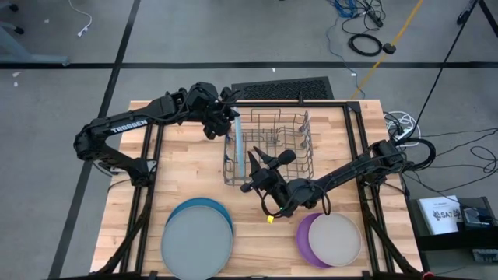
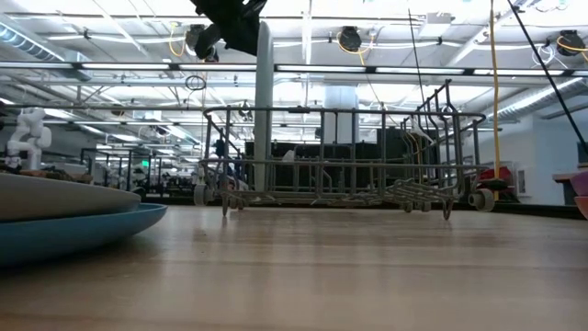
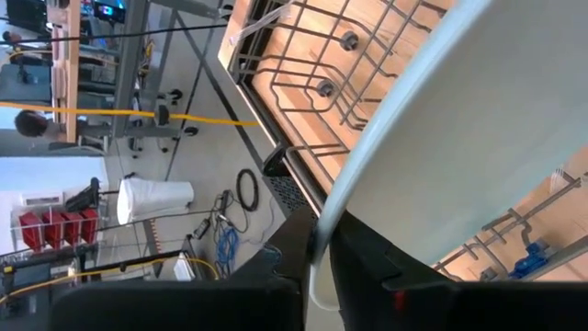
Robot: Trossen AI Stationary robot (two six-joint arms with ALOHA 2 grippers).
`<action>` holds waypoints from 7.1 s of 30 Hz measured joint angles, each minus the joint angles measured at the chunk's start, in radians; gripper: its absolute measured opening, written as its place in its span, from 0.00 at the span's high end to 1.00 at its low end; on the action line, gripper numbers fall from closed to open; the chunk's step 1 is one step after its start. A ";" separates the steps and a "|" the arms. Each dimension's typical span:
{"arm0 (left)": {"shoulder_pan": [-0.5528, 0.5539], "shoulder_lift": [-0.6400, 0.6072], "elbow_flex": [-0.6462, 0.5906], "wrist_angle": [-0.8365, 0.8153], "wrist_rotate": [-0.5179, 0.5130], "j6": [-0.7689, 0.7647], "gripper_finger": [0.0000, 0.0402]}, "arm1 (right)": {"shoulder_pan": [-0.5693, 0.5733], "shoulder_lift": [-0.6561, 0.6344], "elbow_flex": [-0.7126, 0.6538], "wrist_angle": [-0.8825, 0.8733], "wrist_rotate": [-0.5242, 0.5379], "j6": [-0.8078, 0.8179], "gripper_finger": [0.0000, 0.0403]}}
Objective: Sort dishes
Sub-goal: Put the light blue plate into the dish rack, then put the gray plate into the dish rack
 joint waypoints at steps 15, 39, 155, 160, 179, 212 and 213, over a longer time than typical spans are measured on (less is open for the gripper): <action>-0.003 -0.001 0.000 -0.006 -0.061 -0.048 0.61 | 0.000 0.000 0.000 0.000 0.000 0.000 0.76; -0.175 -0.262 0.001 -0.349 0.073 -0.713 0.60 | 0.010 -0.058 -0.001 0.007 -0.045 -0.107 0.76; -1.507 0.348 -0.069 -0.026 -0.474 -2.735 0.60 | 0.001 -0.208 0.000 -0.165 -0.235 -0.097 0.76; -1.473 0.393 -0.068 -0.010 -0.481 -2.606 0.60 | 0.000 -0.208 0.000 -0.165 -0.234 -0.097 0.76; -1.414 0.517 -0.060 0.084 -0.255 -2.531 0.60 | -0.013 -0.208 0.000 -0.165 -0.230 -0.097 0.76; -1.407 0.525 -0.059 -0.009 -0.144 -2.560 0.60 | -0.019 -0.209 0.000 -0.165 -0.231 -0.097 0.76; -1.407 0.525 -0.059 -0.009 -0.144 -2.560 0.60 | -0.021 -0.209 0.000 -0.165 -0.231 -0.097 0.76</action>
